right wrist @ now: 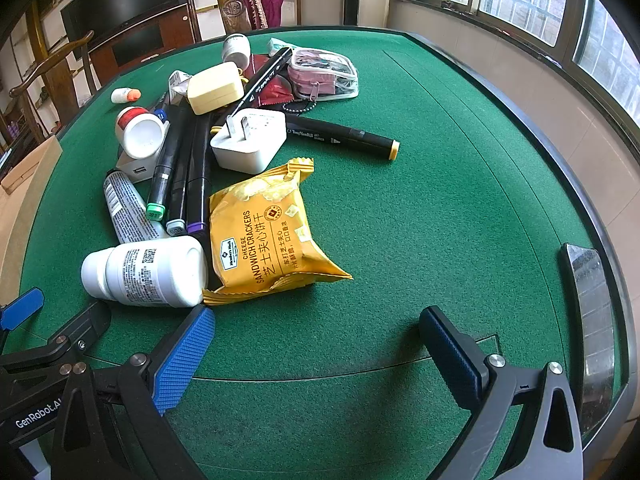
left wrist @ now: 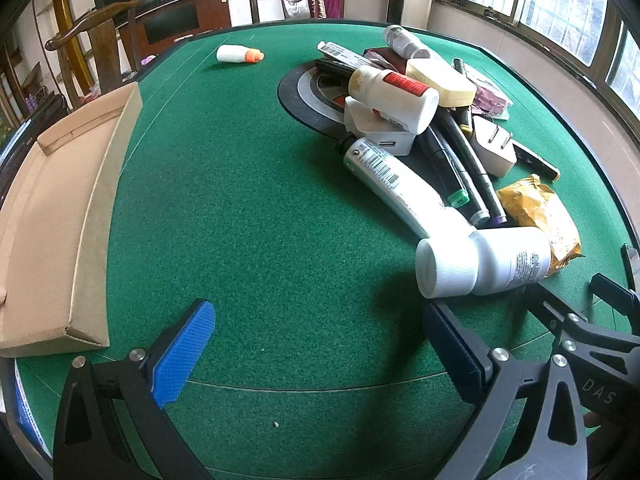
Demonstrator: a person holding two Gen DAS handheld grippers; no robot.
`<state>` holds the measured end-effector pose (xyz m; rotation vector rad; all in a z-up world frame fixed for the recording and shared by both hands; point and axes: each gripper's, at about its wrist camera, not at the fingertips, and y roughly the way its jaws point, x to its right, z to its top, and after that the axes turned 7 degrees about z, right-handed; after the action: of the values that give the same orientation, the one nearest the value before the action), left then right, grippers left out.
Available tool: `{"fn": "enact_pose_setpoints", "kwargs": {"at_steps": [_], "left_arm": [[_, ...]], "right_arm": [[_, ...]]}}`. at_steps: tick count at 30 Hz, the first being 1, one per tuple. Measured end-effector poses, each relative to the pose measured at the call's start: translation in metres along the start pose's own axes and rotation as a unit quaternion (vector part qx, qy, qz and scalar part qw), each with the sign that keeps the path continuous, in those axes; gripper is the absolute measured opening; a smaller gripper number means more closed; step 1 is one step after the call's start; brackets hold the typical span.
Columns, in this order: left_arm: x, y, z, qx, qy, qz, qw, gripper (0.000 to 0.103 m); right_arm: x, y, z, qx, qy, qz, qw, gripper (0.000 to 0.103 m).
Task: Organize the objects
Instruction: 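Move both tools toward the pile of items on the table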
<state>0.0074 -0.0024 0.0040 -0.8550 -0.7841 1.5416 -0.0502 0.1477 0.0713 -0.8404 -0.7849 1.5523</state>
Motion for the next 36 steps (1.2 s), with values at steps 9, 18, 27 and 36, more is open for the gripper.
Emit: {"fn": "enact_pose_setpoints", "kwargs": {"at_steps": [9, 18, 27, 36], "left_arm": [[0.000, 0.000, 0.000, 0.000, 0.000, 0.000, 1.0000, 0.103], [0.000, 0.000, 0.000, 0.000, -0.001, 0.001, 1.0000, 0.103], [0.000, 0.000, 0.000, 0.000, -0.005, 0.003, 1.0000, 0.103], [-0.038, -0.038, -0.004, 0.013, -0.032, -0.091, 0.9952, 0.096]], "right_arm": [[0.002, -0.002, 0.004, -0.028, -0.033, 0.023, 0.999, 0.103], [0.023, -0.014, 0.002, -0.097, -0.085, 0.098, 0.987, 0.102], [0.053, -0.039, 0.024, -0.076, -0.049, 0.147, 0.985, 0.102], [0.035, -0.039, 0.040, -0.066, -0.063, 0.152, 0.984, 0.102]]}}
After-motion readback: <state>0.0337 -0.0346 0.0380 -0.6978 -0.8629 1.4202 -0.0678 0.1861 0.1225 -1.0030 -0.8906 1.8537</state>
